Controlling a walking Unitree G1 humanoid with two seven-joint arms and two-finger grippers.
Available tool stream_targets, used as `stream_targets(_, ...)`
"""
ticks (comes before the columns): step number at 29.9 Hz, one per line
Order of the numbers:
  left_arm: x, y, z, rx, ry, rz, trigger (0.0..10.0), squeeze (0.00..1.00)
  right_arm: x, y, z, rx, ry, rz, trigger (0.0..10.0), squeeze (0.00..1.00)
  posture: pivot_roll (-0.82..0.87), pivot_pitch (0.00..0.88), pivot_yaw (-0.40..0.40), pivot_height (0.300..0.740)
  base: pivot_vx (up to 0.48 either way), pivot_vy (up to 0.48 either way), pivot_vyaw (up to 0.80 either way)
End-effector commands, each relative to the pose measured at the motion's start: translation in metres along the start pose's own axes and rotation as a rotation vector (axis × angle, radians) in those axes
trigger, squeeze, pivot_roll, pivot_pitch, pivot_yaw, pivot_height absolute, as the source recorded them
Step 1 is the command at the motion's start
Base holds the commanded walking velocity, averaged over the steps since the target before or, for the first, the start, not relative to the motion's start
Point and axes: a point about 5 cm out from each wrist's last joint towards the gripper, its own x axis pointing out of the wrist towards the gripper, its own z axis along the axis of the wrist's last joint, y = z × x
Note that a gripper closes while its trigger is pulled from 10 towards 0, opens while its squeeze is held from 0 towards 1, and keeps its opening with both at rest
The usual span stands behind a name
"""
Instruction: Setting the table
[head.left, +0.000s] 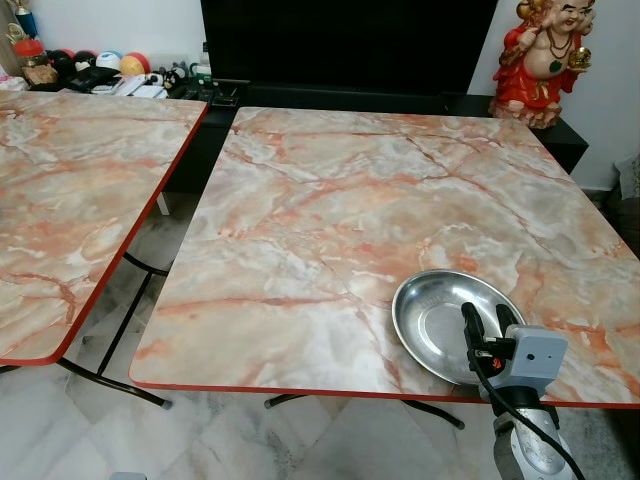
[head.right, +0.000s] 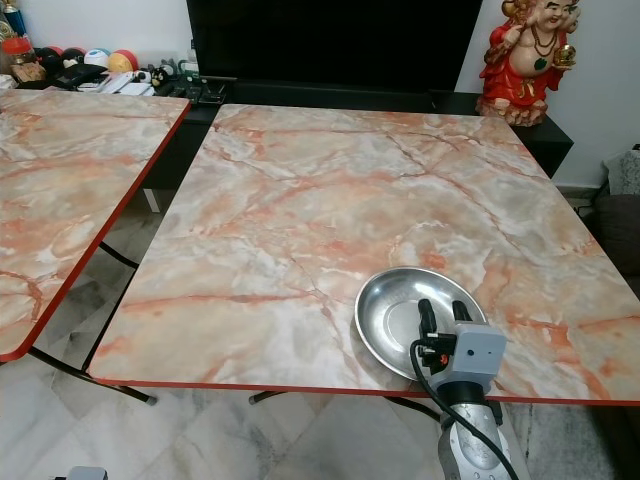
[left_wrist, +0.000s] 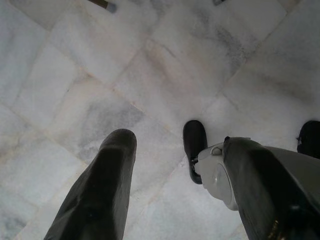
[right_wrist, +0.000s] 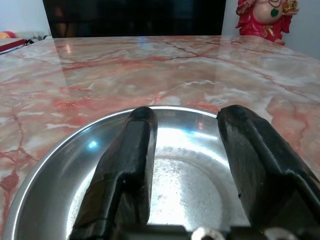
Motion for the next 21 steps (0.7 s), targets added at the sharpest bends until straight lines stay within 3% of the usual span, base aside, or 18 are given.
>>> stream_targets(1,-0.0017,-0.0008,-0.0075,0.004,0.027,-0.004,10.0,0.00,-0.0013,-0.0011,0.0003,0.003,0.003,-0.008,10.0,0.00,0.04,0.119,-0.039,0.740,0.000,0.000,0.00)
stream_targets(8,-0.0017,-0.0008,-0.0075,0.004,0.027,-0.004,10.0,0.00,-0.0013,-0.0011,0.0003,0.003,0.003,-0.008,10.0,0.00,0.04,0.119,-0.039,0.740,0.000,0.000,0.00)
stream_targets(9,-0.0017,-0.0010,-0.0075,0.004,0.027,-0.005,10.0,0.00,-0.0012,-0.0007,0.0001,0.003,0.004,-0.007,10.0,0.00,0.00,0.000,0.000,0.740,0.000,0.000,0.00)
stream_targets(10,-0.0017,-0.0010,-0.0075,0.004,0.027,-0.005,10.0,0.00,-0.0012,-0.0007,0.0001,0.003,0.004,-0.007,10.0,0.00,0.00,0.000,0.000,0.740,0.000,0.000,0.00)
stream_targets(11,-0.0012,-0.0016,-0.0055,0.018,0.016,-0.005,10.0,0.00,-0.0020,0.0011,-0.0002,0.011,-0.002,-0.001,10.0,0.00,0.03,0.087,-0.029,0.740,0.000,0.000,0.00)
stream_targets(12,-0.0003,-0.0029,-0.0024,0.032,0.000,-0.004,10.0,0.00,-0.0023,0.0021,0.0001,0.020,-0.010,0.003,10.0,0.00,0.03,0.101,-0.031,0.740,0.000,0.000,0.00)
stream_targets(21,0.0004,-0.0019,0.0009,0.028,-0.009,0.002,10.0,0.00,0.0025,0.0053,0.0024,0.028,-0.020,0.009,10.0,0.00,0.03,0.108,-0.030,0.740,0.000,0.000,0.00)
